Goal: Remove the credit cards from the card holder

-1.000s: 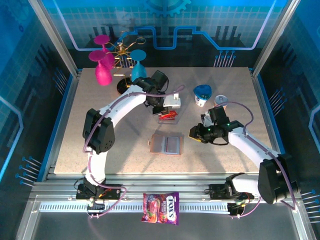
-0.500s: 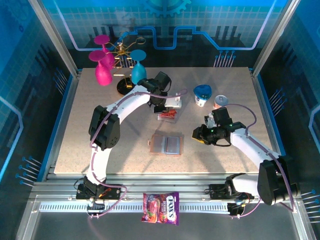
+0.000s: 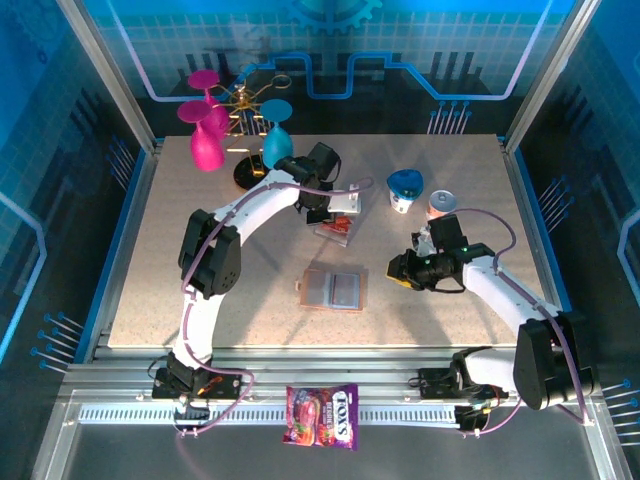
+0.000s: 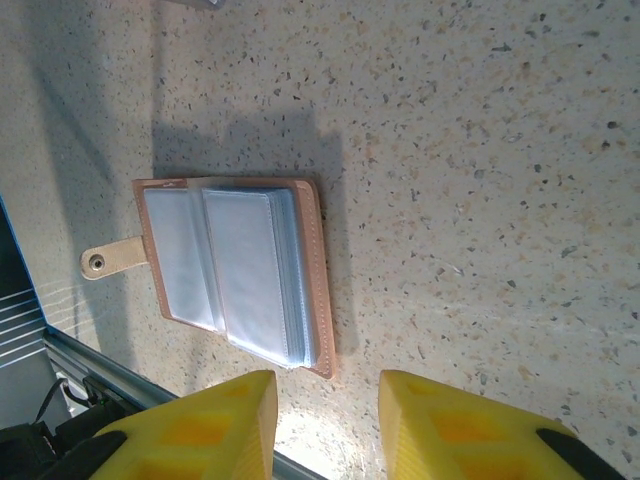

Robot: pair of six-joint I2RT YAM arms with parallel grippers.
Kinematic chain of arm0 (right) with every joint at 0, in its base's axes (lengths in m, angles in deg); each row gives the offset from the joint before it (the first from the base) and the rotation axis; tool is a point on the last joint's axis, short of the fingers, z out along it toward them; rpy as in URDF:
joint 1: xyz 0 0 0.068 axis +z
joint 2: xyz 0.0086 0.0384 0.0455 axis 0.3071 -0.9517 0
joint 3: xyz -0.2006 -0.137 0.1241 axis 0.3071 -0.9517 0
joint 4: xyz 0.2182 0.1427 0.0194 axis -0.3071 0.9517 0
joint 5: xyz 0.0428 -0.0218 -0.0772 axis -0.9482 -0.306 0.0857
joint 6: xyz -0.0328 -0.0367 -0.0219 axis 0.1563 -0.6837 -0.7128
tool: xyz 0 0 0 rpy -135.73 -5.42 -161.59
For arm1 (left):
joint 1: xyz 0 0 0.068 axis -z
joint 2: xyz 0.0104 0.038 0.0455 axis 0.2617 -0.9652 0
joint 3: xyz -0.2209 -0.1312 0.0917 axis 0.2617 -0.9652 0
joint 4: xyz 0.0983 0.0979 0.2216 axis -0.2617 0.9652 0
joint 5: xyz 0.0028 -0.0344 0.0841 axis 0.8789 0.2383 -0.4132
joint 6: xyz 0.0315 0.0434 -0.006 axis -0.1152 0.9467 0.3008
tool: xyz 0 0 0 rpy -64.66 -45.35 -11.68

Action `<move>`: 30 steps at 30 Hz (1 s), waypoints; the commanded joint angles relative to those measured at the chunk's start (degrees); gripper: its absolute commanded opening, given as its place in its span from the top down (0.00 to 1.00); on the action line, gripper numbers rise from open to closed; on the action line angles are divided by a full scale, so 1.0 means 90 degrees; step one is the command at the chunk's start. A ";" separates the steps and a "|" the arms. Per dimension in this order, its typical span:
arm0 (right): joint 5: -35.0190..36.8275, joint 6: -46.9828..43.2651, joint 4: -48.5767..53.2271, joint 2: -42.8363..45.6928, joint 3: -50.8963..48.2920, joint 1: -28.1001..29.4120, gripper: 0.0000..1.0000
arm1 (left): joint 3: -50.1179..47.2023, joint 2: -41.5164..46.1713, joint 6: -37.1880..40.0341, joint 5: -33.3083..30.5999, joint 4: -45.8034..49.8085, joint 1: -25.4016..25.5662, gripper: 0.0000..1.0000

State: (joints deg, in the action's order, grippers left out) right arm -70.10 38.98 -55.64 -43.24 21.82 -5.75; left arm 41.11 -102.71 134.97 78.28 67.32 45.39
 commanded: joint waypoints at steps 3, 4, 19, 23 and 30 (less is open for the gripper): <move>-0.0116 -0.0111 0.0153 -0.0028 0.0106 -0.0119 0.66 | 0.0148 0.0180 0.0285 0.0208 0.0055 -0.0003 1.00; -0.0109 -0.0106 0.0141 -0.0020 0.0101 -0.0127 0.66 | 0.0139 0.0199 0.0308 0.0195 0.0038 -0.0006 1.00; -0.0095 -0.0098 0.0212 0.0145 0.0026 -0.0175 0.66 | 0.0182 0.0350 0.0450 0.0080 0.0005 -0.0019 1.00; -0.0102 -0.0101 0.0213 0.0155 0.0010 -0.0186 0.66 | 0.0207 0.0445 0.0440 0.0132 0.0131 -0.0012 1.00; -0.0105 -0.0101 0.0182 0.0160 -0.0014 -0.0186 0.66 | 0.0080 0.0515 0.0525 0.0016 -0.0029 -0.0023 1.00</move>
State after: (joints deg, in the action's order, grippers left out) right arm -70.27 38.98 -55.31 -42.78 21.82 -6.40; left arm 41.11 -100.29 137.53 78.37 67.04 45.39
